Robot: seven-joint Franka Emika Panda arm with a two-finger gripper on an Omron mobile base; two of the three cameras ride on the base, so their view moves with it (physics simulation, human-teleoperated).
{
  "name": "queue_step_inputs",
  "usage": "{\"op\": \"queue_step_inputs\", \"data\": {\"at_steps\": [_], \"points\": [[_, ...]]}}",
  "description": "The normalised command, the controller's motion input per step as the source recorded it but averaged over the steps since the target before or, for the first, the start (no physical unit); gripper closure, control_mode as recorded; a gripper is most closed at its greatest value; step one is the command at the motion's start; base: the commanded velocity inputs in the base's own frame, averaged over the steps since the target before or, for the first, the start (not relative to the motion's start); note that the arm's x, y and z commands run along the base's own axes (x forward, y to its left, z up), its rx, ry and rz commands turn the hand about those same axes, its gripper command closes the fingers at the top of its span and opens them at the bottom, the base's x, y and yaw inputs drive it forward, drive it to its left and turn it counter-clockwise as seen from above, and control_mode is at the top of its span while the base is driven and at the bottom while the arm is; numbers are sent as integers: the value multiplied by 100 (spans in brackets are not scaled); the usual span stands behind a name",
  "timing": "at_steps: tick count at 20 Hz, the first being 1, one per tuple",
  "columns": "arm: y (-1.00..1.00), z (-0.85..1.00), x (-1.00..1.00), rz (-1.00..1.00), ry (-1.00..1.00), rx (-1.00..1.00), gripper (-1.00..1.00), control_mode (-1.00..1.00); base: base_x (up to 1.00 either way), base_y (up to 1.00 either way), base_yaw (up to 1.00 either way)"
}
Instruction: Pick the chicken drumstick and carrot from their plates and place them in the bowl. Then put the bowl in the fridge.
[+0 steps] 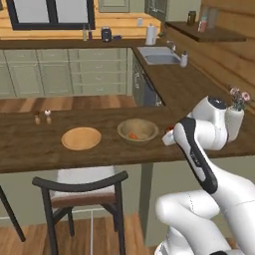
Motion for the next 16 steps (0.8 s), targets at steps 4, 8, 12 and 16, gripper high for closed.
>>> {"op": "queue_step_inputs", "data": {"at_steps": [4,8,12,16], "points": [[0,0,0,0,0,0,100,100,43,-12,48],[0,0,0,0,0,0,100,100,69,-43,42],[0,0,0,0,0,0,100,100,57,-25,21],[0,0,0,0,0,0,100,100,81,-33,25]]}}
